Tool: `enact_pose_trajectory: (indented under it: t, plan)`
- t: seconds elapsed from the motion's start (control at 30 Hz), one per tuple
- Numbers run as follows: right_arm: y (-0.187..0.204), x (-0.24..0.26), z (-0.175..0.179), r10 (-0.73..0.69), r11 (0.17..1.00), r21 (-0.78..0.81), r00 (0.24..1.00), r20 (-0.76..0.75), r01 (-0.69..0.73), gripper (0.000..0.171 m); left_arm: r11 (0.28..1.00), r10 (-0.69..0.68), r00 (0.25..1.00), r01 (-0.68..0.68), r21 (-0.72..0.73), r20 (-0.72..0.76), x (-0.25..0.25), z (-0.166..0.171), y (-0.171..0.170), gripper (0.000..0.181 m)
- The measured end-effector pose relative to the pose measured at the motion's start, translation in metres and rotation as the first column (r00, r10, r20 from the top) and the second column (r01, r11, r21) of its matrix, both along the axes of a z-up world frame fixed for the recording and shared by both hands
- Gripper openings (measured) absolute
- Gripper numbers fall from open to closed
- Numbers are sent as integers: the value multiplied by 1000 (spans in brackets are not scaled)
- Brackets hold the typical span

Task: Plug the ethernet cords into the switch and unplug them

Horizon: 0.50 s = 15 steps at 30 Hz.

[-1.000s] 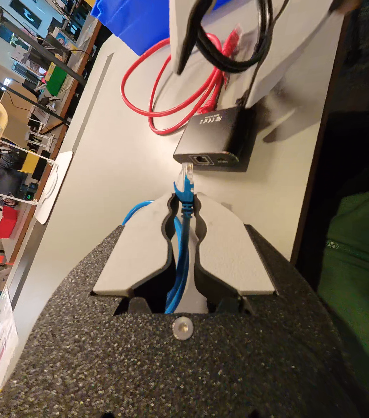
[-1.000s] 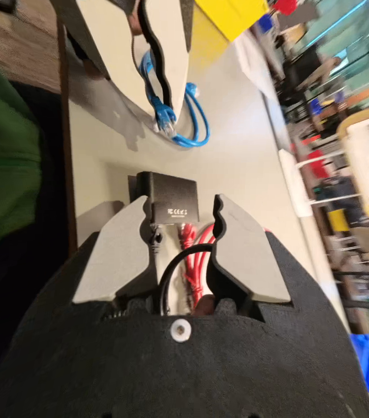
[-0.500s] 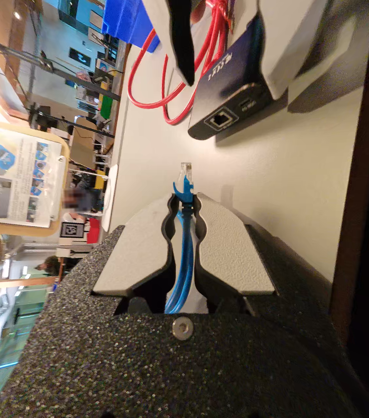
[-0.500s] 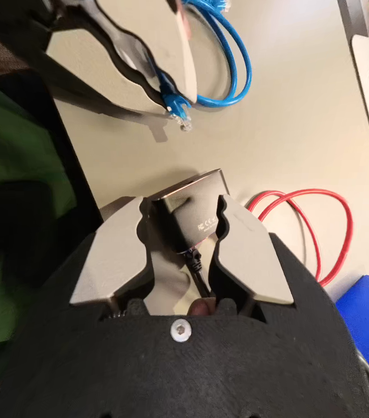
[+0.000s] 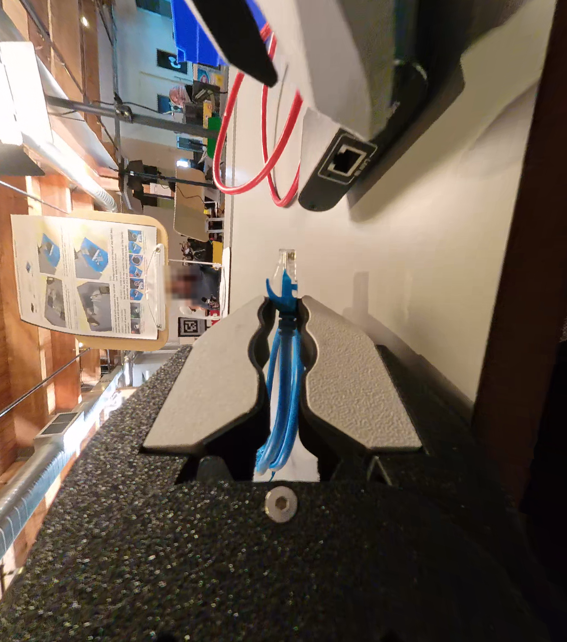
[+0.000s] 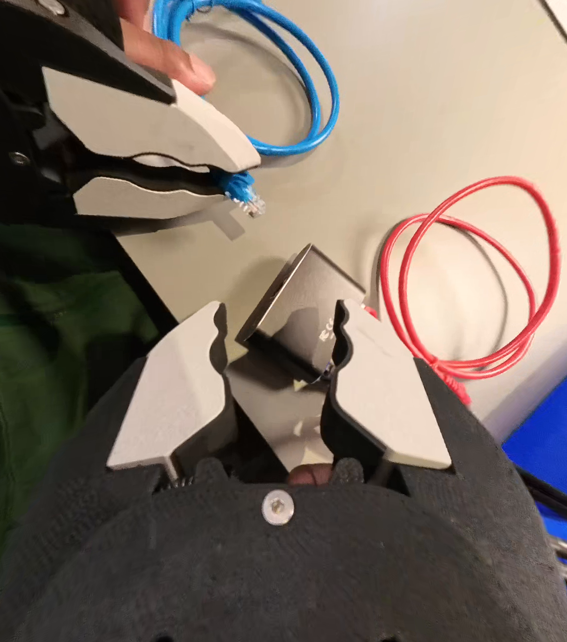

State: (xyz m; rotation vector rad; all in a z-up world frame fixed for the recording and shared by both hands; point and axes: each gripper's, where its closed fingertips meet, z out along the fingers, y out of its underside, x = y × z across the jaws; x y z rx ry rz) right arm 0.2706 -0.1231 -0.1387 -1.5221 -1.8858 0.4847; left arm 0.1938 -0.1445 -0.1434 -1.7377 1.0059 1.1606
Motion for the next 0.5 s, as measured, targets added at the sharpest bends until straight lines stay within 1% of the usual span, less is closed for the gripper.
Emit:
enact_pose_trajectory:
  t: [0.1, 0.13, 0.2, 0.23, 0.27, 0.4, 0.5]
  plan:
    - [-1, 12, -15, -43, 998, -42, 999, 0, 43, 61, 1000, 4, 1000, -4, -5, 11, 7, -1, 0, 13]
    - [1, 17, -19, -70, 996, -55, 997, -37, 68, 63, 1000, -3, 1000, 3, -3, 15, 9, -1, 0, 13]
    - [10, 22, -13, -153, 986, -95, 967, -204, 136, 65, 1000, 1, 1000, -1, -2, 25, 9, -1, 0, 13]
    - [15, 25, -10, -193, 979, -122, 944, -268, 166, 65, 1000, 9, 999, -8, -3, 31, 9, -1, 0, 13]
    - [17, 29, -8, -205, 976, -136, 929, -308, 170, 66, 1000, 16, 999, -16, -4, 38, 8, -2, 0, 13]
    - [20, 32, -7, -199, 979, -112, 931, -307, 172, 70, 999, 46, 998, -45, -15, 37, 7, -2, 0, 13]
    - [19, 28, -18, -208, 977, -100, 948, -242, 189, 79, 999, 31, 998, -30, -21, 46, 11, -3, 0, 13]
